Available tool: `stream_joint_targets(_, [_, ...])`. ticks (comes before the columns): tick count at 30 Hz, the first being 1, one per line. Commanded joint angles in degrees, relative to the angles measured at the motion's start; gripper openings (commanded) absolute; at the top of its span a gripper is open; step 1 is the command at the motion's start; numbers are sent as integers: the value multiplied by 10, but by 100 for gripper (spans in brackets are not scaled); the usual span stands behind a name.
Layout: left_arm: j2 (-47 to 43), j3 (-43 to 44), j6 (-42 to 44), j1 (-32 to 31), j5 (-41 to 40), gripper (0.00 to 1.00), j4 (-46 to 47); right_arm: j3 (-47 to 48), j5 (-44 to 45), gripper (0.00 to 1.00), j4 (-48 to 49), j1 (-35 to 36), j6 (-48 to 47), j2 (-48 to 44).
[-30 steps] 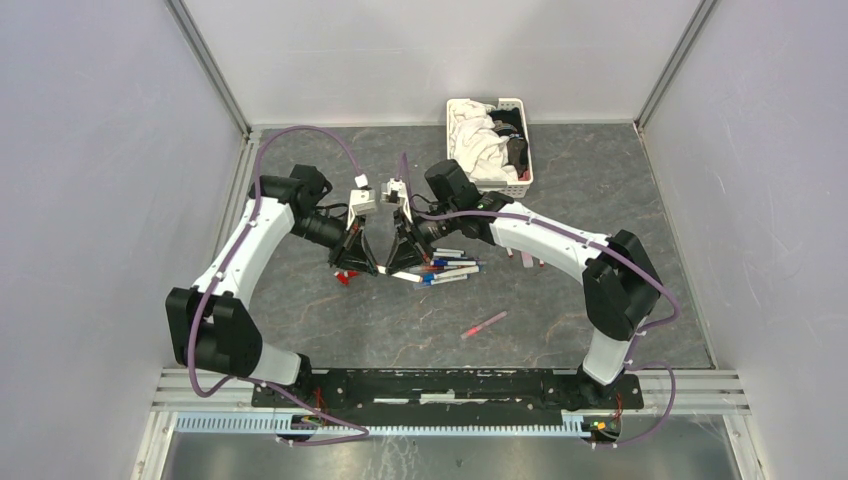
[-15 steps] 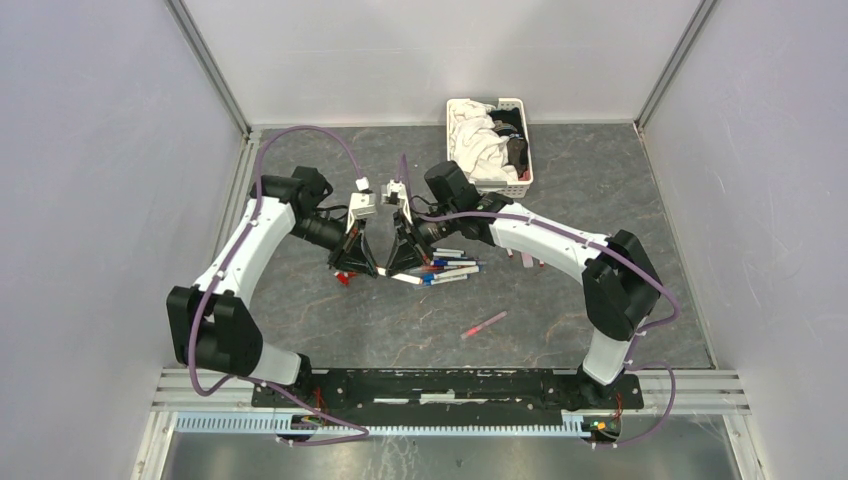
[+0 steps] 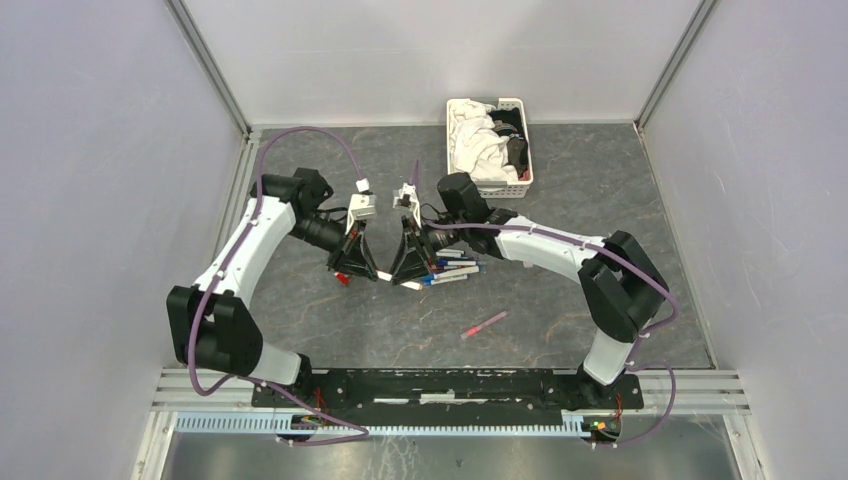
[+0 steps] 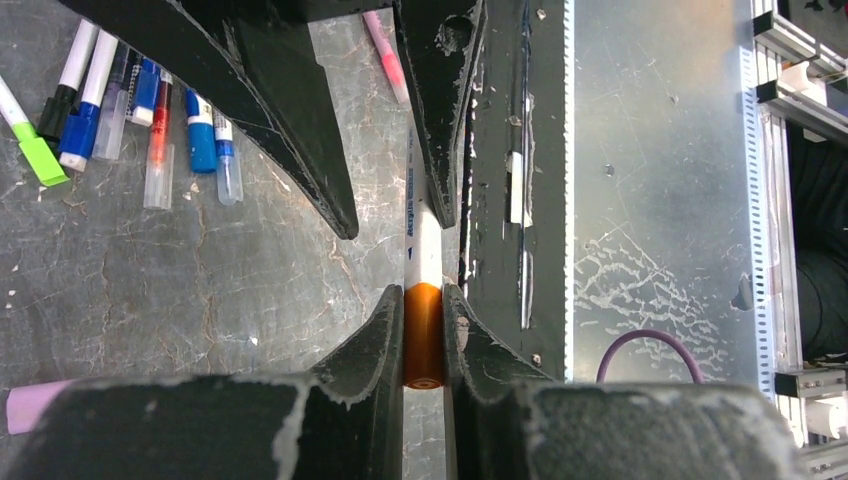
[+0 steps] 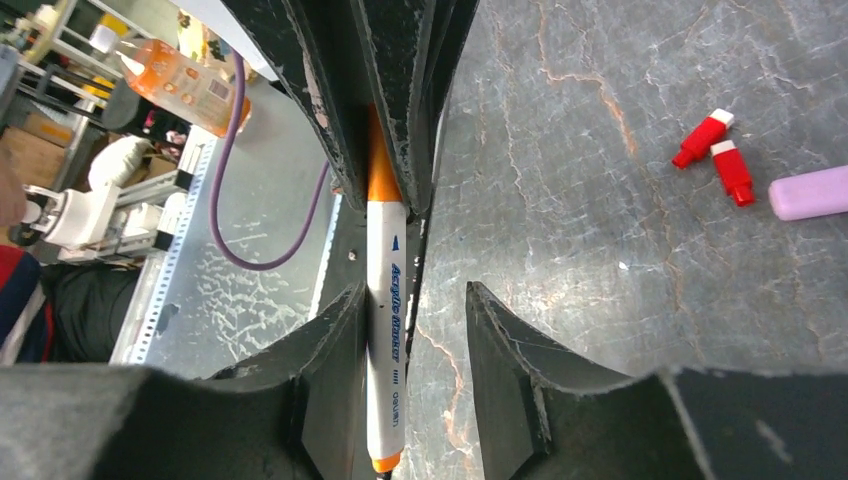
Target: Open the pen caps
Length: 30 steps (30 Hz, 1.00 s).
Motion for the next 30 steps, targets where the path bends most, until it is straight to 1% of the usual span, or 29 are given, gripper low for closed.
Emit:
stream_joint_targets(1, [-12,24,25,-1,55,2,-15,-32,-35,46,178,1,119,-17])
stream_joint_targets(4, [-14,25,22,-2,60,2,-9,-38,-43,42,245,4,175,-11])
stream_joint_targets(6, [-14,25,18,-2,60,2,-5,-39,-45,37,277,4,204,-8])
stream_joint_targets(8, [-15,25,12,-2,59,2,0,-37,-48,28,284,5,212,-4])
stream_joint_targets(10, [-17,25,8,-2,58,2,3,-38,-51,16,283,6,213,-3])
stream_joint_targets(11, [-18,25,3,-2,55,5,7,-39,-55,9,279,5,209,-4])
stream_joint_targets(12, [-20,26,0,-2,54,11,11,-37,-57,3,267,4,200,-5])
stream_joint_targets(13, [-21,27,-2,-1,50,15,11,-35,-58,0,243,5,181,-5])
stream_joint_targets(15, [-23,33,-5,-2,41,22,13,-22,-57,0,178,4,132,-6])
stream_joint_targets(16, [-24,36,-8,-2,37,25,13,-19,-58,0,149,5,114,-5])
stream_joint_targets(17, [-26,38,-10,-2,37,25,15,-17,-58,1,137,4,106,-4])
stream_joint_targets(18, [-27,40,-13,-2,37,23,18,-18,-59,3,131,4,103,-3])
stream_joint_targets(19, [-30,40,-22,-1,38,14,33,-20,-60,12,130,5,106,-2])
stream_joint_targets(20, [-35,39,-38,-1,40,9,49,-22,-59,24,132,6,109,0])
stream_joint_targets(21, [-43,34,-51,-1,42,5,65,-25,-59,30,137,6,115,0])
stream_joint_targets(23, [-57,24,-77,-2,48,2,96,-35,-57,34,171,6,138,-3])
stream_joint_targets(26, [-61,16,-91,-1,51,2,110,-47,-60,34,231,6,183,-8])
stream_joint_targets(27, [-59,16,-89,-2,51,2,107,-49,-61,31,243,6,192,-9])
stream_joint_targets(29, [-53,16,-71,-2,52,4,87,-45,-59,17,249,6,197,-10])
stream_joint_targets(30, [-48,16,-59,-2,50,12,73,-44,-57,10,249,6,197,-11])
